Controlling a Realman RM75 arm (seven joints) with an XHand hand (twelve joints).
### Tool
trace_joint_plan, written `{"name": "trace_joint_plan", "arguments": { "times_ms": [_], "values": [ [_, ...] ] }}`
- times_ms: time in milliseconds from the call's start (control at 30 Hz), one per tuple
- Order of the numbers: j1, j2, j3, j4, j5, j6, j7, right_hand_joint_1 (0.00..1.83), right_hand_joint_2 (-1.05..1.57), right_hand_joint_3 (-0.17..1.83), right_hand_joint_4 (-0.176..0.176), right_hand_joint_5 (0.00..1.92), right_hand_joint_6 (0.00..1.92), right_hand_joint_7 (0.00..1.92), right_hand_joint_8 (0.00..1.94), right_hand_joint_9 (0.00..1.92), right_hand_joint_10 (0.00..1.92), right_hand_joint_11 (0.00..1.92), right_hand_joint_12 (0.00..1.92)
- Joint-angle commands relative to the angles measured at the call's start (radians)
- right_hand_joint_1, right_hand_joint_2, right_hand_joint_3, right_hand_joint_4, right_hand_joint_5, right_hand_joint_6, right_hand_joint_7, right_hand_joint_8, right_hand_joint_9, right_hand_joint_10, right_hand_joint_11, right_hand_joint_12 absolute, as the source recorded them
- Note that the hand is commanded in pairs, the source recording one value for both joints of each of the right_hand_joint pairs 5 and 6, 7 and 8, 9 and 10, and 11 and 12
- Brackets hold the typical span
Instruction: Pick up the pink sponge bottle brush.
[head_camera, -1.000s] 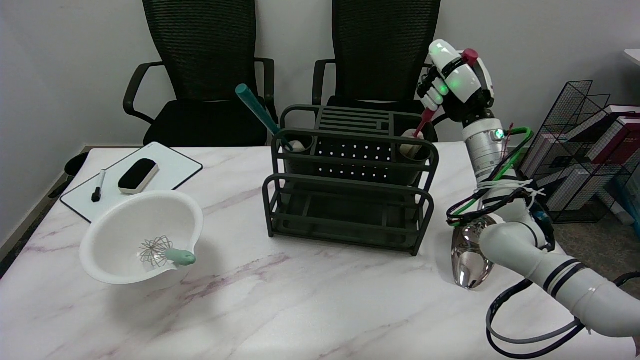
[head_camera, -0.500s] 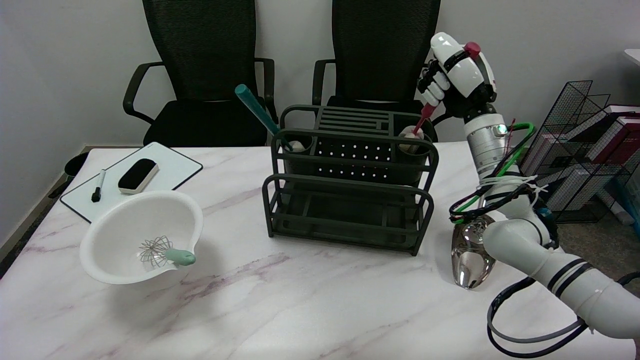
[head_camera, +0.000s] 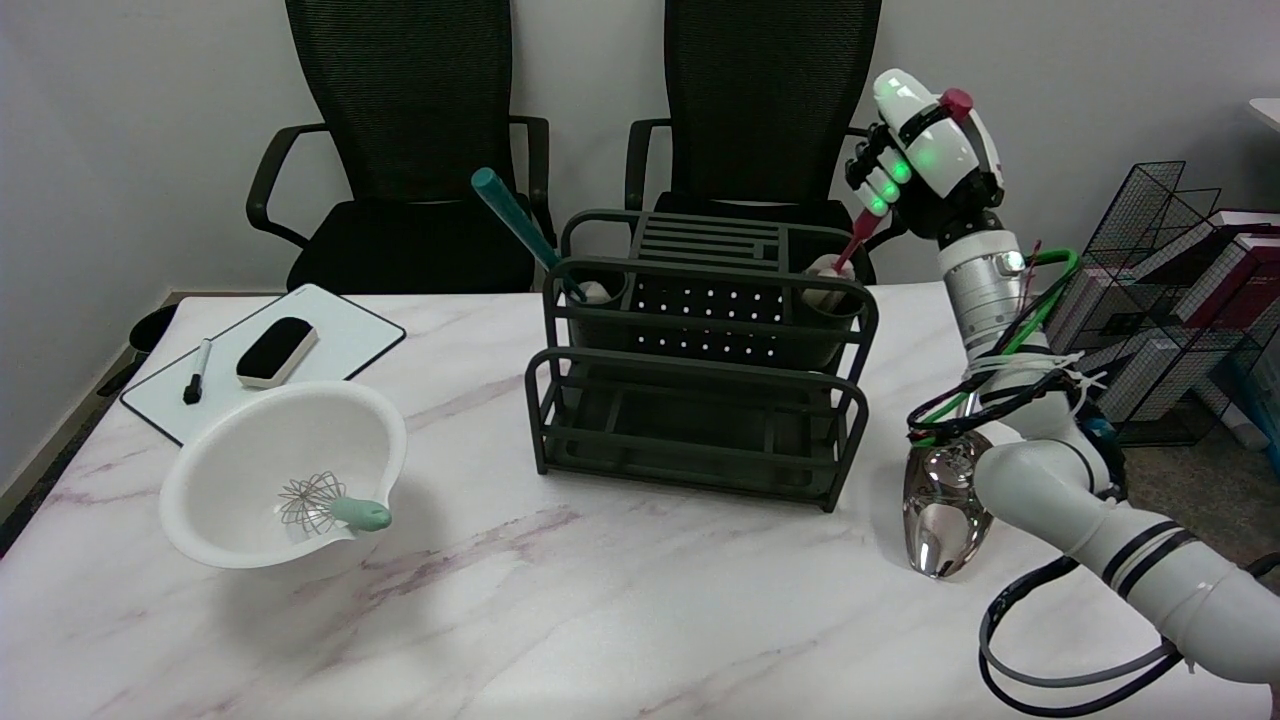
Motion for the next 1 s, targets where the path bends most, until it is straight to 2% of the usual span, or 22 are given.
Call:
{"name": "trace_joint_plan", "arguments": {
  "times_ms": [33,300,1000],
  "values": [
    [-0.005,-0.001,0.023,-0.075,0.001,-0.011,-0.003,0.88,1.57,0.58,0.0,1.92,1.92,1.92,1.92,1.92,1.92,1.92,1.92],
    [0.005,0.001,0.052,-0.111,-0.004,-0.012,-0.003,0.91,1.57,0.57,0.0,1.92,1.92,1.92,1.92,1.92,1.92,1.92,1.92],
    [0.039,0.004,0.033,0.012,-0.012,-0.012,0.011,0.94,1.57,0.55,0.0,1.92,1.92,1.92,1.92,1.92,1.92,1.92,1.92]
  ]
}}
